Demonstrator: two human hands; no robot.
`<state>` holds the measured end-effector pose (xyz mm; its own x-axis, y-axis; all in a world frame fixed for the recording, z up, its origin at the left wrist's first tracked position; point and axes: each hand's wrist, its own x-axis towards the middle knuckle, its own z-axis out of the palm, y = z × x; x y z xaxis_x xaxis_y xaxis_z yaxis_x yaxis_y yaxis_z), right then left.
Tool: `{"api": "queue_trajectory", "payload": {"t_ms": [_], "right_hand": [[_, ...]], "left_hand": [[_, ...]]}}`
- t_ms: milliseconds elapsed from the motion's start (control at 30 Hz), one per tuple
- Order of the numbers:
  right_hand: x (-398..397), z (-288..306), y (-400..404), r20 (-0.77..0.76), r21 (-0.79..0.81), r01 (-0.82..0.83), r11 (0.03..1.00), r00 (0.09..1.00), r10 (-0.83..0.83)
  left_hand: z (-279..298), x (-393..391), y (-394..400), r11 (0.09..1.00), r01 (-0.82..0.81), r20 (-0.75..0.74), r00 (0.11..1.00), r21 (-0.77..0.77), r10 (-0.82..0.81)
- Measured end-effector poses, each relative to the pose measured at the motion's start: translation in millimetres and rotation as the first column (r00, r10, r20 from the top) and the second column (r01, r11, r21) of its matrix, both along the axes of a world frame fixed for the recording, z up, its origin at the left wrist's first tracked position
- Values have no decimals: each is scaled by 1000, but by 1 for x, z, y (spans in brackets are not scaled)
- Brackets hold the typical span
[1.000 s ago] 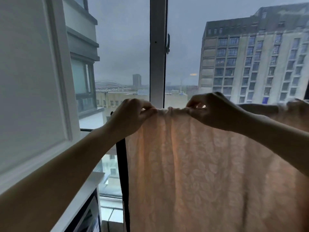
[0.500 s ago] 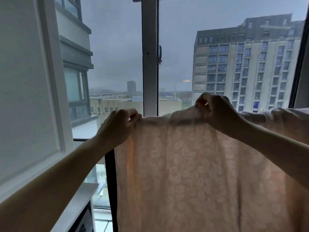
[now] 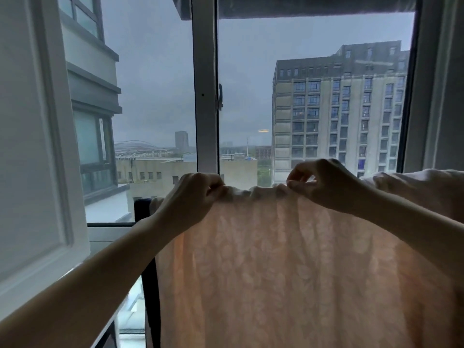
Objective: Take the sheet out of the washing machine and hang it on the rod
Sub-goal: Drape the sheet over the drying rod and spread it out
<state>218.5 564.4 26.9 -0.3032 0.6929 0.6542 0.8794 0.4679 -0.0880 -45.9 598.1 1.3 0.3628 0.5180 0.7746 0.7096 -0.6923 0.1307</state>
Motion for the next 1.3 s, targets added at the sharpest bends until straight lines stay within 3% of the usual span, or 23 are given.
{"api": "queue_trajectory", "payload": {"t_ms": [200,333,467,667,800,933,1100,1300], "right_hand": [[30,3,-10,-39,28,52,998,998,-51],[61,3,-11,15,5,76,997,997,-77],[80,-1,-2,-27,47,39,998,999,-38],[87,-5,11,-56,156,-30,987,998,39],[91,18,24,-231,163,17,986,973,22],[98,11,40,-61,31,7,999,998,-5],[110,3,31,-43,70,-25,997,999,28],[126,4,15,34,38,-51,998,998,50]], "left_hand": [[3,35,4,996,73,81,994,45,-76],[4,62,2,990,133,58,990,-55,-130],[1,89,-3,986,121,-7,992,-118,-122],[11,106,-1,982,107,176,981,-159,-79],[17,106,8,996,-13,322,946,-88,41],[10,110,12,964,-108,163,975,-244,151],[12,110,6,932,-199,45,974,-302,223],[13,111,3,964,-2,67,998,-265,20]]}}
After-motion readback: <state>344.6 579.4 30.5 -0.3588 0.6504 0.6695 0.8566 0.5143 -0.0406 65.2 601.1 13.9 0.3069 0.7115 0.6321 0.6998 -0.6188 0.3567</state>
